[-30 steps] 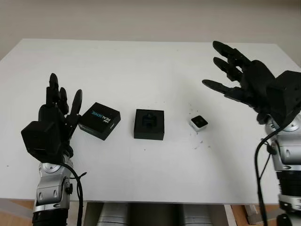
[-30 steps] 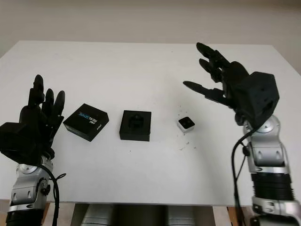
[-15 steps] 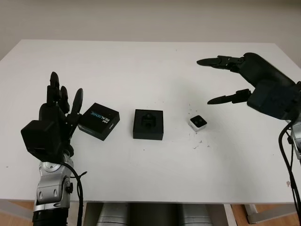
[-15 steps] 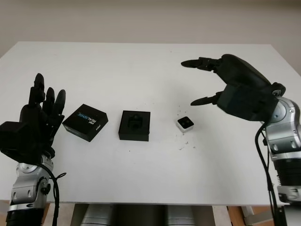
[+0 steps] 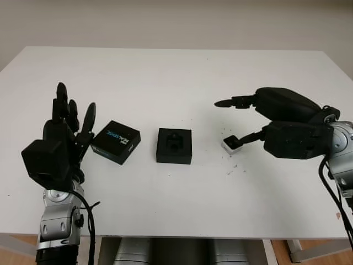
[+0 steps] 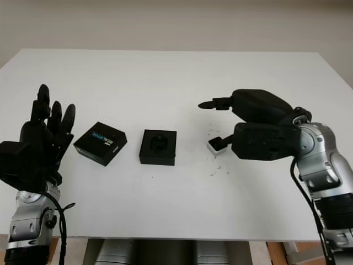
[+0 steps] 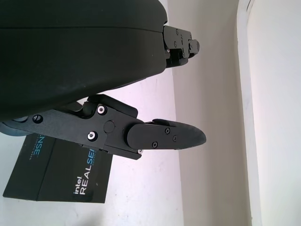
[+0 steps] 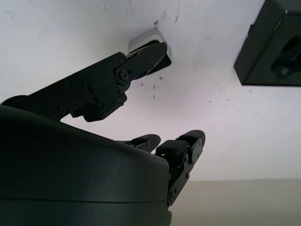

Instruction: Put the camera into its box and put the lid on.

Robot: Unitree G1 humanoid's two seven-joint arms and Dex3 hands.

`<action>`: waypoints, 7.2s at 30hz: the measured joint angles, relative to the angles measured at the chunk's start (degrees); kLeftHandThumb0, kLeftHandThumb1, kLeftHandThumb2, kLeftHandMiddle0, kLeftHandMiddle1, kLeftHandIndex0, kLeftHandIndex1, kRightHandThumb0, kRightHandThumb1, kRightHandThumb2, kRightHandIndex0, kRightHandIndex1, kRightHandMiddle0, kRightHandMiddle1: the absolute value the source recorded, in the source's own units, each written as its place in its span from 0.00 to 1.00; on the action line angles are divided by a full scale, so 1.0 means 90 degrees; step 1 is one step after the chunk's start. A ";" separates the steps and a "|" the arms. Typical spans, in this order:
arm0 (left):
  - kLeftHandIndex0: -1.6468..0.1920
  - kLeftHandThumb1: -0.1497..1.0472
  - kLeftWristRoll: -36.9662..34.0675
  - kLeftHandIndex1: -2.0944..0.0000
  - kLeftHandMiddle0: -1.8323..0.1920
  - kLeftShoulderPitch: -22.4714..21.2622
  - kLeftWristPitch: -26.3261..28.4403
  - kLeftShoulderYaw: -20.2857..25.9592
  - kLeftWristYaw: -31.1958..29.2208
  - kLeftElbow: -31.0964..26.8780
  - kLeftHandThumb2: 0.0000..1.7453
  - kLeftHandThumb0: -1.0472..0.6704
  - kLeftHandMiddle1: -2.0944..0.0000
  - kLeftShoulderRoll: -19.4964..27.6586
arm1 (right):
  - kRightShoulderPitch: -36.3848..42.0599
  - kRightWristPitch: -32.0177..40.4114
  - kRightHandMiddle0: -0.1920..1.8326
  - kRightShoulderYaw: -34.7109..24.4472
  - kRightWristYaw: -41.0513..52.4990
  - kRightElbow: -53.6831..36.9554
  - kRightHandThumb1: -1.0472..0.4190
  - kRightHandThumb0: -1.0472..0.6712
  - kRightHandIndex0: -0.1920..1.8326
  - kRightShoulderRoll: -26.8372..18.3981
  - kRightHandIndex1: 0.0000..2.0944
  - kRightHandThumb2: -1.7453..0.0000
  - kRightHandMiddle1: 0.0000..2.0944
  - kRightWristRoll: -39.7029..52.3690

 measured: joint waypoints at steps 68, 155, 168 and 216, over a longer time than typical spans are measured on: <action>0.88 1.00 0.0052 0.97 0.88 0.0133 0.0104 0.0019 0.0002 -0.0229 0.15 0.32 0.98 -0.0013 | -0.0381 -0.2096 0.42 0.0761 -0.1484 0.2618 0.12 0.39 0.32 -0.0119 0.04 0.97 0.07 -0.1131; 0.88 1.00 0.0012 0.97 0.88 0.0198 0.0291 0.0047 -0.0157 -0.0288 0.14 0.33 0.97 0.0120 | 0.0008 -0.0480 0.26 -0.0574 -0.0627 0.2734 0.08 0.37 0.23 0.1511 0.01 0.97 0.89 0.2607; 0.89 1.00 0.0032 0.98 0.88 0.0287 0.0368 0.0055 -0.0152 -0.0376 0.14 0.34 0.97 0.0144 | 0.0343 0.0608 0.21 -0.0996 -0.0473 0.1608 0.06 0.39 0.19 0.2412 0.00 0.96 0.89 0.3735; 0.90 1.00 -0.0097 0.98 0.88 0.0355 0.0433 0.0070 -0.0236 -0.0382 0.13 0.31 0.98 0.0176 | -0.0506 0.0163 0.24 -0.0857 -0.0748 0.3508 0.07 0.39 0.19 0.4019 0.02 0.97 0.86 0.3647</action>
